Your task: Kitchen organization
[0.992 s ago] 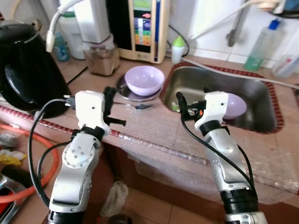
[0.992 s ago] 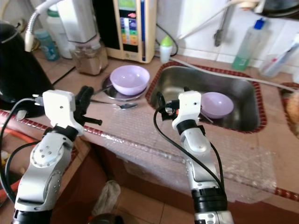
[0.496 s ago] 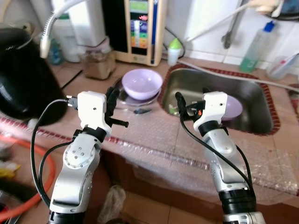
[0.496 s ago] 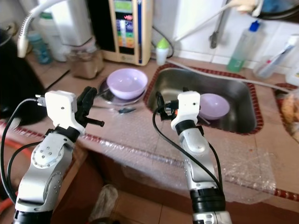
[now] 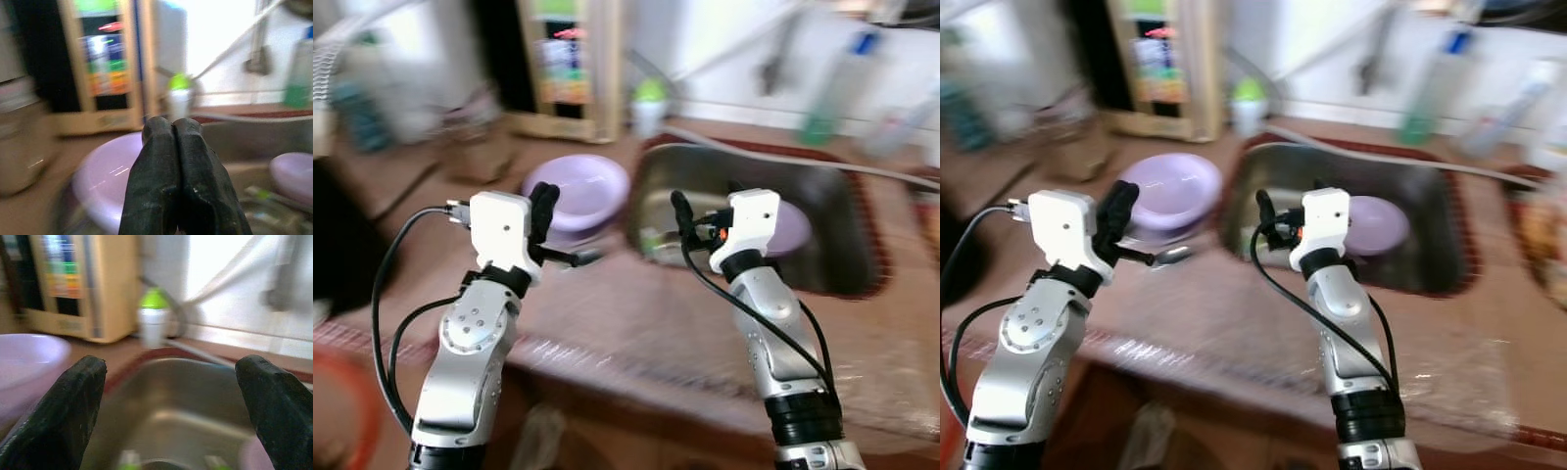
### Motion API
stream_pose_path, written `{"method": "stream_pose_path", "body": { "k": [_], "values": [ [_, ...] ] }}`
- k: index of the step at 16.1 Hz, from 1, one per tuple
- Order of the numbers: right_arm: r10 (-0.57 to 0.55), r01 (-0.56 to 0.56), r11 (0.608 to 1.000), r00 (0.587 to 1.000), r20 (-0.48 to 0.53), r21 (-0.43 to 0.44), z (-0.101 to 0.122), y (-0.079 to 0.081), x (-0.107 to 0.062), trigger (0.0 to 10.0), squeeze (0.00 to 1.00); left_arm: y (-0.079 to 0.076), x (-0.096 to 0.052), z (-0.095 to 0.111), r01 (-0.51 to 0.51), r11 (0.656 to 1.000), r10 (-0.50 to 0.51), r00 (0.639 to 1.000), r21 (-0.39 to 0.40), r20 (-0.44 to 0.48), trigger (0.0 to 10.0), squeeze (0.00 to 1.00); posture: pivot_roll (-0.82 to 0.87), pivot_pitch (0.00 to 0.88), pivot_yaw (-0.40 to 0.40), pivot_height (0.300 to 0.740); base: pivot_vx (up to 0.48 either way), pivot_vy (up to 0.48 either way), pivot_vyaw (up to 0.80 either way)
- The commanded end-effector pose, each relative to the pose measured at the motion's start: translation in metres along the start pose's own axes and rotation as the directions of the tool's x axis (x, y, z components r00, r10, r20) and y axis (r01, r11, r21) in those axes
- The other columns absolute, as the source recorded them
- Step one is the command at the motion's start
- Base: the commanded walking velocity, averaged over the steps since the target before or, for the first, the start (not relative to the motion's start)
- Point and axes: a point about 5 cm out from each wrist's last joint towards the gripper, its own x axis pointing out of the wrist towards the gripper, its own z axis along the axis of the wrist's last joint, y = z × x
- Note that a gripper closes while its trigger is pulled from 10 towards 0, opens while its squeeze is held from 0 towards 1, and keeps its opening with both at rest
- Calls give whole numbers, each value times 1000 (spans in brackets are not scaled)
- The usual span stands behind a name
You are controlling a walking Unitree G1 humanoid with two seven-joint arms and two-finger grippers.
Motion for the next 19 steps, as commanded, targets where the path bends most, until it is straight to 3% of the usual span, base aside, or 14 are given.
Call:
{"method": "stream_pose_path", "body": {
  "k": [1, 6, 12, 14, 17, 18, 19],
  "values": [
    [-20, 20, 1000, 1000, -2, -12, 0, -6, -1, 10000, 0, -6, 0, 4, 21, 1000, -21, 1000, 6, 15, 10000, 0, 83, 23, 9, 740, 0, 0, 0],
    [-16, 16, 1000, 1000, -9, -13, -2, -6, -2, 10000, 0, -6, -4, 1, 1, 1000, -1, 1000, 11, 4, 10000, 0, 86, 28, 3, 740, 0, 0, 0],
    [-17, 17, 1000, 1000, -14, -11, -3, -6, -4, 10000, 0, 12, 2, 0, -101, 994, 102, 995, 43, -10, 10000, 0, 80, 38, -1, 740, 0, 0, 0],
    [-12, 11, 1000, 1000, -20, -12, -4, -5, -4, 10000, 0, 21, 18, 0, -118, 993, 118, 993, -2, -30, 10000, 0, 77, 41, -4, 740, 0, 0, 0],
    [2, -2, 1000, 1000, -24, -12, -4, -2, -3, 10000, 0, 23, 41, -6, -113, 984, 100, 991, -141, -91, 10000, 0, 67, 41, -2, 740, 0, 0, 0],
    [2, -2, 1000, 1000, -23, -12, -4, -2, -3, 10000, 0, 23, 48, -5, -99, 984, 89, 993, -147, -75, 10000, 1000, 62, 41, -1, 740, 0, 0, 0],
    [-1, 0, 1000, 1000, -23, -13, -4, -3, -3, 10000, 0, 23, 59, -2, -99, 982, 91, 994, -162, -60, 10000, 1000, 52, 38, 5, 740, 0, 0, 0]
  ]
}}
